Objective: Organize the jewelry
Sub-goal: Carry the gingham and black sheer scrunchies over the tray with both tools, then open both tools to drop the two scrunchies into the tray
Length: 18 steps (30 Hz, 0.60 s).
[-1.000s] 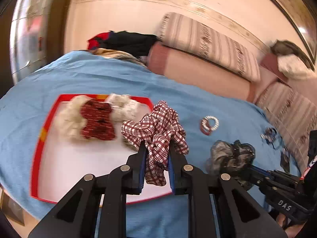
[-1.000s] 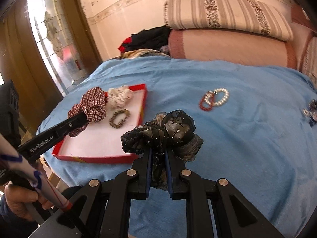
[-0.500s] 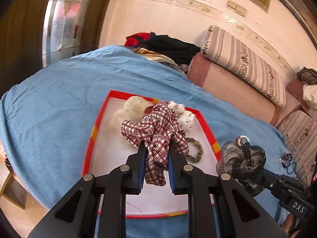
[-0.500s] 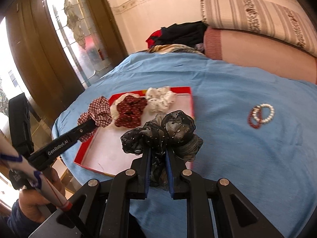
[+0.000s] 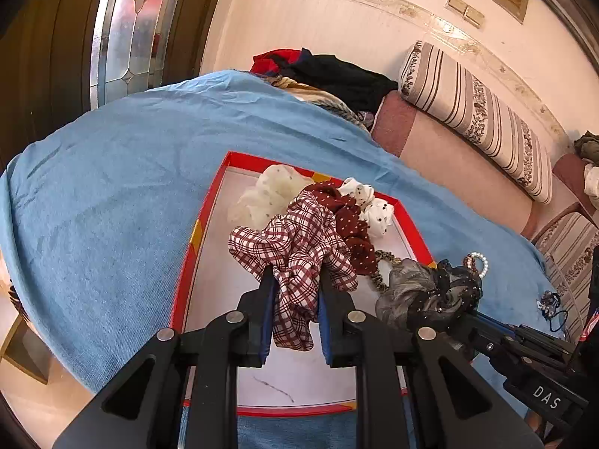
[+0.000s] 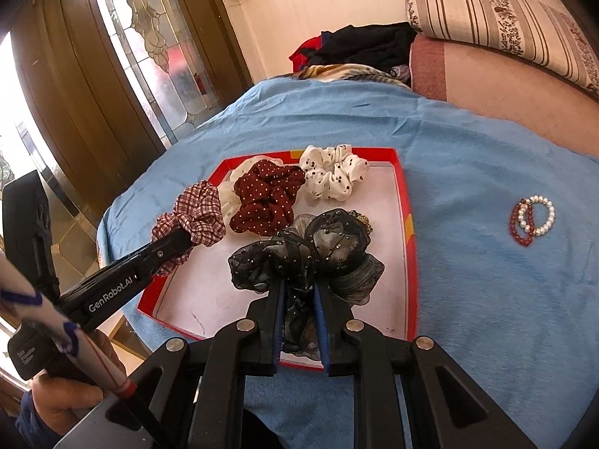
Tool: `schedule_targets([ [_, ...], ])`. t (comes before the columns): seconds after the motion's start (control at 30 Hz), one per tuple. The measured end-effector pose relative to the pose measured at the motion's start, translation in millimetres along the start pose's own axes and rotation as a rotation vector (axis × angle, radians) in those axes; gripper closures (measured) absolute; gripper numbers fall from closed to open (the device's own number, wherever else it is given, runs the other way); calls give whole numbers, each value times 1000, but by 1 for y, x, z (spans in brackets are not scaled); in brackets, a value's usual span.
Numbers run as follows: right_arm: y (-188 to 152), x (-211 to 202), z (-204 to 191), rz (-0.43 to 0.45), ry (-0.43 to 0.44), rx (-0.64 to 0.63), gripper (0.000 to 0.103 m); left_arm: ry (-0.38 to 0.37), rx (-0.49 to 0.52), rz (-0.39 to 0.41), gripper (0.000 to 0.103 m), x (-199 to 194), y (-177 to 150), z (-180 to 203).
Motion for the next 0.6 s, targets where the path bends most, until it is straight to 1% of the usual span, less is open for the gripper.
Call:
schedule_targets([
  [0.23, 0, 13, -2, -13, -14, -9, 85, 3, -14, -24, 84, 8, -4, -6],
  [0.53, 3, 31, 10, -26, -51, 7, 85, 2, -30, -48, 84, 18, -7, -11],
  [0.6, 4, 34, 11, -29, -54, 6, 85, 12, -34, -53, 84, 20, -7, -12],
])
Point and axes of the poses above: each gripper's, at about its wrist camera, not at the fingertips, and x roughly the way its jaws point, z to its right, y to its top, the point moved 5 cm from there along x, roughly the way its jaws point, and after that the axes turned 13 degrees about x, right-handed, at the moved point
